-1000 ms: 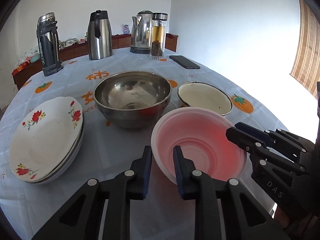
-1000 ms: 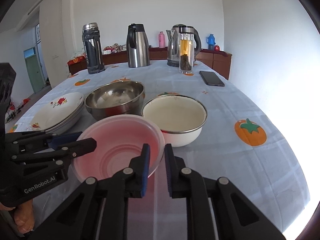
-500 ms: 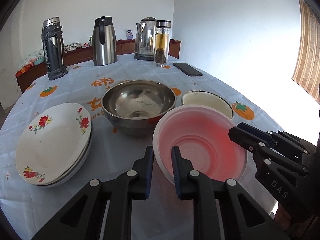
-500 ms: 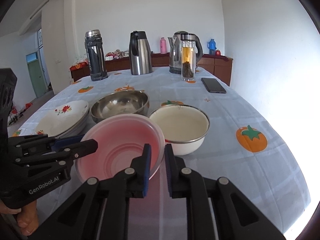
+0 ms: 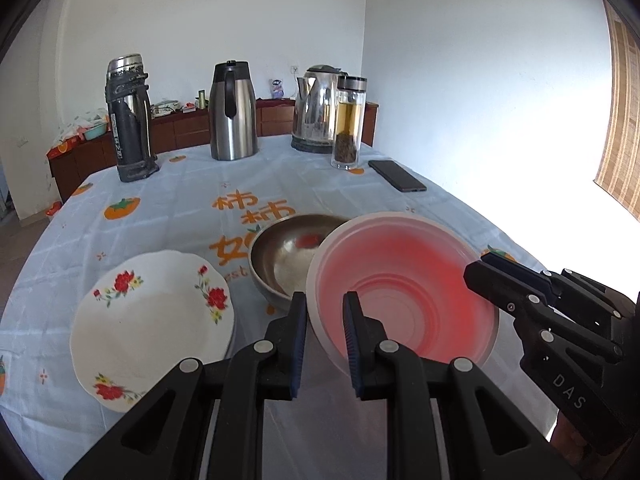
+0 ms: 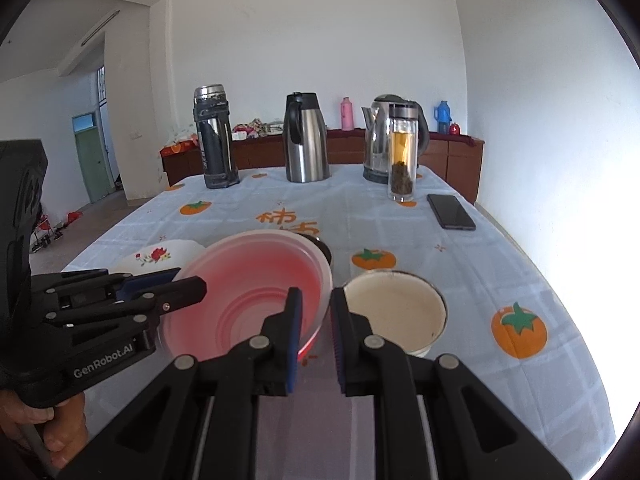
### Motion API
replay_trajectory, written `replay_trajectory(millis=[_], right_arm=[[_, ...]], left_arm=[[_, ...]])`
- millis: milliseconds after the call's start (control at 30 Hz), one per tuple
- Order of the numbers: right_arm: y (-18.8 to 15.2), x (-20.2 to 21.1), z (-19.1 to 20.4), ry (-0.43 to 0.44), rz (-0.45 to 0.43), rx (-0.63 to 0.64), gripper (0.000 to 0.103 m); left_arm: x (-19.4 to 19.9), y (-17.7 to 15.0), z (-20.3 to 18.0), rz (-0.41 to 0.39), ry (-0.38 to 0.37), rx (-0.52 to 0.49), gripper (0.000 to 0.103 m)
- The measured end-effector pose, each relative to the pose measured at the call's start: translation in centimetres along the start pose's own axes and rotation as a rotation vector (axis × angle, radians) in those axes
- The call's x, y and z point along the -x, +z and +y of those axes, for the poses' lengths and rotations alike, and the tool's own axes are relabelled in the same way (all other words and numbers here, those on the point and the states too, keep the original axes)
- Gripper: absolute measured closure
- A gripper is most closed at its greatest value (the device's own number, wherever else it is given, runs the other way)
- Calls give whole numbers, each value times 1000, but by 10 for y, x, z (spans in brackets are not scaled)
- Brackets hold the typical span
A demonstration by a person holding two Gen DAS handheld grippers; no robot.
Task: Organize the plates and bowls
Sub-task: 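Lift the pink plastic bowl with both tools and carry it over the steel bowl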
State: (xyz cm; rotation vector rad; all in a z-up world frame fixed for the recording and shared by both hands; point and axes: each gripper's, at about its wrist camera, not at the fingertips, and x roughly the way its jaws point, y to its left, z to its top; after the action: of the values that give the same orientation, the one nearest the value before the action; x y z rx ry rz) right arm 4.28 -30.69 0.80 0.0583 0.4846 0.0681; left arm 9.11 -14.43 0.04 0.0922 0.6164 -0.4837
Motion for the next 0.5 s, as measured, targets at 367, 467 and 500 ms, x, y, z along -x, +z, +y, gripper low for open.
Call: replay_trajectory(millis=[367, 467, 500], right_arm=[[33, -10, 10, -8, -46, 22, 86], [38, -17, 13, -3, -42, 21, 86], [40, -19, 14, -3, -41, 22, 86]], left_arm=[[-3, 31, 13, -39, 34, 3, 83], [-7, 35, 19, -35, 35, 14, 83], [-8, 38, 22, -34, 35, 19, 83]])
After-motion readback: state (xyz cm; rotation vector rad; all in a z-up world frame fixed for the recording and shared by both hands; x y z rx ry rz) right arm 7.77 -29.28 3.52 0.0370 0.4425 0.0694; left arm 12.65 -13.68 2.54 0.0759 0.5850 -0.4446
